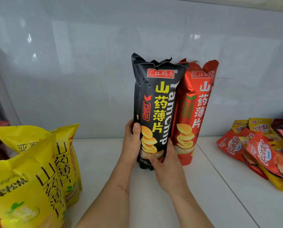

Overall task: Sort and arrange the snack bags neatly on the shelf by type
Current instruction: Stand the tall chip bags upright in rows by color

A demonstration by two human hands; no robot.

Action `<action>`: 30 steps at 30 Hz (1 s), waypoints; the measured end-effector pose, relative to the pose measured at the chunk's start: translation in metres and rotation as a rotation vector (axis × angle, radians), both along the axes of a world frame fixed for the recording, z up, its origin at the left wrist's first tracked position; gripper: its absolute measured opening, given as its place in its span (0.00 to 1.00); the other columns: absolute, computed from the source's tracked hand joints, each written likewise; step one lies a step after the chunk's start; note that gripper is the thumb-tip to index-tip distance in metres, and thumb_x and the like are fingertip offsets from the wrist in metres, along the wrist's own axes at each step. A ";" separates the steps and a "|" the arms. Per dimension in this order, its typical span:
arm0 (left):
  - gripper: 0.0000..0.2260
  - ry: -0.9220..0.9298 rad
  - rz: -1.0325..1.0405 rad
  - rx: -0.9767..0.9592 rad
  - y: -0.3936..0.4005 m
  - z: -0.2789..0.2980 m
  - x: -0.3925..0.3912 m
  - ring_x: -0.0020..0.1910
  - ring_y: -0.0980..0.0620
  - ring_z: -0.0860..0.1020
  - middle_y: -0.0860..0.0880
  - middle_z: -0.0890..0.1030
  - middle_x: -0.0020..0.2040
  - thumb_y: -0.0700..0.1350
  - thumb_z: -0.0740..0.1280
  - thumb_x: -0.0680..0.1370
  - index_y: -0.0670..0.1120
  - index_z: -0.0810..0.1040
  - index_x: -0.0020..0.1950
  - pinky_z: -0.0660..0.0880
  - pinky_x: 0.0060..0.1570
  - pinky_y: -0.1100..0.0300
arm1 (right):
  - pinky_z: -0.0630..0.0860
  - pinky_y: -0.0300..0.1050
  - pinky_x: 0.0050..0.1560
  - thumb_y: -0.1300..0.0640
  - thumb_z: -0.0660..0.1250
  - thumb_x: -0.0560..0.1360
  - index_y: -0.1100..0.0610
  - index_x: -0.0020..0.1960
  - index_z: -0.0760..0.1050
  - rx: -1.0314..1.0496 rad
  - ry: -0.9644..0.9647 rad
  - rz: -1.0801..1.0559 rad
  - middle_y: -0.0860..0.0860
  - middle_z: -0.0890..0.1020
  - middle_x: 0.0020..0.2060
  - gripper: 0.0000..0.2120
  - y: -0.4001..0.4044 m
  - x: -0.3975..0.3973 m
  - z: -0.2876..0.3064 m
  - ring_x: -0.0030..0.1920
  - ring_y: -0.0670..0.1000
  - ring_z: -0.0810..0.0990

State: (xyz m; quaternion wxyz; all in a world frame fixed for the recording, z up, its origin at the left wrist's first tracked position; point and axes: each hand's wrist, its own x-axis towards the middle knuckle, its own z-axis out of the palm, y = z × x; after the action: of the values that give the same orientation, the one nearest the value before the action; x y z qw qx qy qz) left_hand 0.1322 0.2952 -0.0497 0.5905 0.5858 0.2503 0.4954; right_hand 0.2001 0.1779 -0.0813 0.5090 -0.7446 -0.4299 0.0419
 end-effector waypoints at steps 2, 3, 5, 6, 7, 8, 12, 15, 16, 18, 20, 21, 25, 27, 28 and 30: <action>0.51 0.020 -0.015 0.022 -0.001 -0.003 0.000 0.63 0.52 0.80 0.51 0.79 0.65 0.83 0.61 0.60 0.51 0.66 0.74 0.75 0.65 0.47 | 0.74 0.52 0.65 0.46 0.72 0.74 0.45 0.79 0.52 -0.006 0.002 -0.007 0.46 0.68 0.72 0.41 0.001 0.001 0.001 0.70 0.49 0.69; 0.51 0.035 -0.027 0.021 0.000 -0.004 0.001 0.64 0.51 0.79 0.50 0.79 0.66 0.82 0.62 0.60 0.52 0.65 0.75 0.75 0.66 0.45 | 0.74 0.52 0.65 0.47 0.72 0.74 0.45 0.79 0.52 -0.006 0.005 -0.010 0.46 0.69 0.72 0.41 0.002 0.001 0.001 0.70 0.49 0.70; 0.52 0.043 -0.043 0.010 0.000 -0.005 0.002 0.64 0.50 0.79 0.50 0.78 0.67 0.82 0.64 0.60 0.53 0.63 0.76 0.74 0.67 0.43 | 0.74 0.52 0.65 0.48 0.72 0.74 0.45 0.79 0.53 -0.009 0.011 -0.017 0.46 0.69 0.71 0.41 0.004 0.002 0.001 0.70 0.49 0.70; 0.53 0.046 -0.049 0.008 0.000 -0.004 0.003 0.64 0.50 0.79 0.50 0.78 0.68 0.81 0.65 0.60 0.53 0.63 0.77 0.74 0.67 0.43 | 0.74 0.53 0.65 0.48 0.72 0.74 0.45 0.79 0.53 -0.011 0.011 -0.020 0.46 0.69 0.71 0.41 0.005 0.002 0.000 0.70 0.49 0.70; 0.53 0.045 -0.051 0.010 0.001 -0.004 0.003 0.65 0.50 0.79 0.49 0.78 0.68 0.81 0.65 0.60 0.53 0.62 0.77 0.74 0.67 0.43 | 0.74 0.53 0.65 0.48 0.72 0.74 0.45 0.79 0.53 -0.012 0.012 -0.023 0.45 0.69 0.71 0.40 0.007 0.002 0.000 0.70 0.49 0.70; 0.53 0.048 -0.051 0.008 0.003 -0.004 0.004 0.65 0.50 0.79 0.49 0.78 0.68 0.81 0.65 0.60 0.53 0.62 0.77 0.74 0.67 0.43 | 0.74 0.53 0.65 0.48 0.72 0.74 0.45 0.79 0.53 -0.014 0.014 -0.025 0.45 0.70 0.71 0.40 0.008 0.003 0.001 0.70 0.49 0.70; 0.52 0.061 -0.051 0.001 0.008 -0.004 0.006 0.64 0.51 0.79 0.50 0.78 0.67 0.81 0.65 0.60 0.54 0.63 0.77 0.74 0.67 0.44 | 0.74 0.52 0.66 0.50 0.72 0.74 0.47 0.79 0.53 -0.009 0.028 -0.035 0.46 0.70 0.71 0.40 0.014 0.003 0.002 0.70 0.49 0.70; 0.50 0.058 -0.046 -0.004 0.012 -0.006 0.008 0.64 0.50 0.79 0.50 0.79 0.67 0.80 0.65 0.62 0.53 0.65 0.76 0.74 0.67 0.43 | 0.74 0.52 0.66 0.50 0.72 0.74 0.47 0.79 0.54 0.000 0.040 -0.032 0.46 0.70 0.71 0.40 0.017 0.004 0.002 0.70 0.49 0.70; 0.49 0.060 -0.049 -0.002 0.014 -0.007 0.009 0.64 0.50 0.79 0.50 0.79 0.67 0.80 0.65 0.63 0.53 0.65 0.76 0.74 0.66 0.43 | 0.74 0.52 0.66 0.50 0.72 0.75 0.47 0.79 0.54 0.004 0.040 -0.030 0.46 0.70 0.71 0.40 0.018 0.004 0.002 0.70 0.49 0.70; 0.49 0.062 -0.051 0.008 0.017 -0.007 0.010 0.64 0.50 0.79 0.50 0.79 0.67 0.80 0.64 0.63 0.53 0.65 0.76 0.75 0.66 0.43 | 0.73 0.50 0.67 0.50 0.72 0.75 0.48 0.79 0.54 0.013 0.039 -0.030 0.46 0.70 0.71 0.40 0.020 0.004 0.003 0.70 0.48 0.70; 0.51 0.068 -0.058 0.006 0.015 -0.005 0.009 0.65 0.51 0.79 0.50 0.79 0.68 0.81 0.64 0.61 0.53 0.64 0.77 0.74 0.67 0.44 | 0.73 0.48 0.66 0.51 0.72 0.75 0.48 0.79 0.54 0.018 0.049 -0.031 0.46 0.70 0.71 0.39 0.020 0.004 0.003 0.69 0.48 0.71; 0.53 0.072 -0.058 -0.007 0.013 -0.004 0.008 0.65 0.52 0.78 0.51 0.78 0.68 0.82 0.64 0.60 0.53 0.63 0.77 0.73 0.68 0.45 | 0.74 0.45 0.65 0.50 0.72 0.75 0.48 0.79 0.55 0.018 0.056 -0.030 0.46 0.70 0.70 0.39 0.020 0.004 0.004 0.66 0.47 0.72; 0.49 0.104 0.005 -0.037 0.001 0.000 -0.004 0.67 0.53 0.76 0.51 0.76 0.69 0.81 0.59 0.64 0.52 0.64 0.77 0.72 0.70 0.49 | 0.72 0.37 0.52 0.47 0.73 0.73 0.49 0.76 0.63 0.003 0.049 -0.053 0.46 0.75 0.66 0.35 0.012 0.002 0.010 0.49 0.40 0.73; 0.39 0.145 0.036 -0.024 -0.006 0.000 -0.011 0.64 0.54 0.76 0.55 0.79 0.63 0.77 0.57 0.72 0.49 0.70 0.70 0.73 0.63 0.62 | 0.73 0.40 0.49 0.44 0.73 0.73 0.50 0.71 0.68 -0.009 0.001 -0.094 0.46 0.77 0.62 0.30 0.007 -0.001 0.011 0.50 0.44 0.75; 0.30 0.173 0.062 -0.030 -0.010 -0.001 -0.015 0.62 0.56 0.75 0.58 0.78 0.59 0.71 0.56 0.76 0.51 0.72 0.67 0.71 0.56 0.71 | 0.74 0.42 0.50 0.43 0.72 0.73 0.50 0.69 0.70 -0.027 -0.028 -0.116 0.46 0.78 0.61 0.28 0.005 -0.002 0.011 0.54 0.47 0.77; 0.20 0.250 0.119 -0.004 -0.018 -0.004 -0.023 0.60 0.57 0.74 0.58 0.77 0.57 0.63 0.56 0.82 0.51 0.73 0.64 0.67 0.49 0.74 | 0.77 0.47 0.52 0.40 0.70 0.73 0.51 0.66 0.72 -0.088 -0.077 -0.155 0.46 0.78 0.62 0.26 0.000 -0.004 0.010 0.59 0.51 0.78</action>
State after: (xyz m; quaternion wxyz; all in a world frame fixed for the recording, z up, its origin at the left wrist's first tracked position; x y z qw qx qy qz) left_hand 0.1094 0.2769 -0.0536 0.5254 0.6259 0.3576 0.4521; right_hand 0.1960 0.1783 -0.0717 0.4604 -0.7983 -0.3881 -0.0072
